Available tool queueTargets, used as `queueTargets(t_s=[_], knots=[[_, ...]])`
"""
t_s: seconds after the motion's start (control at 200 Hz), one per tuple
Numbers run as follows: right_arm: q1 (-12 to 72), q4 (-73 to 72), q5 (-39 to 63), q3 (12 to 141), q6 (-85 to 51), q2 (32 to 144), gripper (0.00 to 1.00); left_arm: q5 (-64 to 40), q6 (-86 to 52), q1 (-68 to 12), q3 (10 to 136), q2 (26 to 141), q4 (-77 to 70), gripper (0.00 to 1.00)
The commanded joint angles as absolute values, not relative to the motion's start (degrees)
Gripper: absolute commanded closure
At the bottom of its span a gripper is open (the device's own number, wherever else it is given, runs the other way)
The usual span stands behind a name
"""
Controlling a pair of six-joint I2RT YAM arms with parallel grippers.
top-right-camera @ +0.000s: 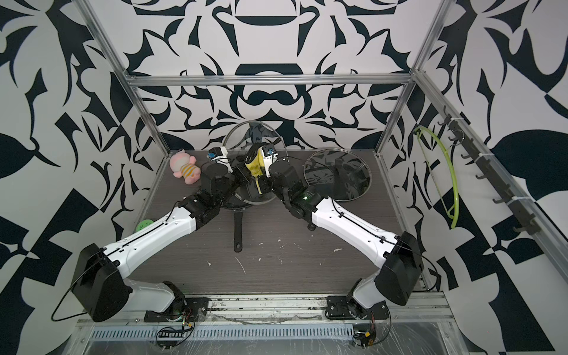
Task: Wipe the pot lid with a cloth
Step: Wipe the pot lid.
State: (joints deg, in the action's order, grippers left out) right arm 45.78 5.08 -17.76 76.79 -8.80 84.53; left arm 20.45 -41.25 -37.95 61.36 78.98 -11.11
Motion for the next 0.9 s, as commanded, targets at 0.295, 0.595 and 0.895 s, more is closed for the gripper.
queueTargets(t_s=[0.295, 0.595, 0.895], knots=[[42.19, 8.70, -20.82, 86.15, -1.96, 83.01, 1.00, 6.90, -9.90, -38.24, 60.53, 70.09, -28.37, 1.00], [41.66, 22.52, -12.88, 102.45, 3.33, 91.55, 1.00, -4.81, 25.25, -38.28, 55.90, 68.79, -34.83, 1.00], [41.83, 37.01, -3.84, 121.08, 6.93, 103.17, 1.00, -13.23, 59.71, -38.58, 59.31, 70.11, -22.52, 1.00]])
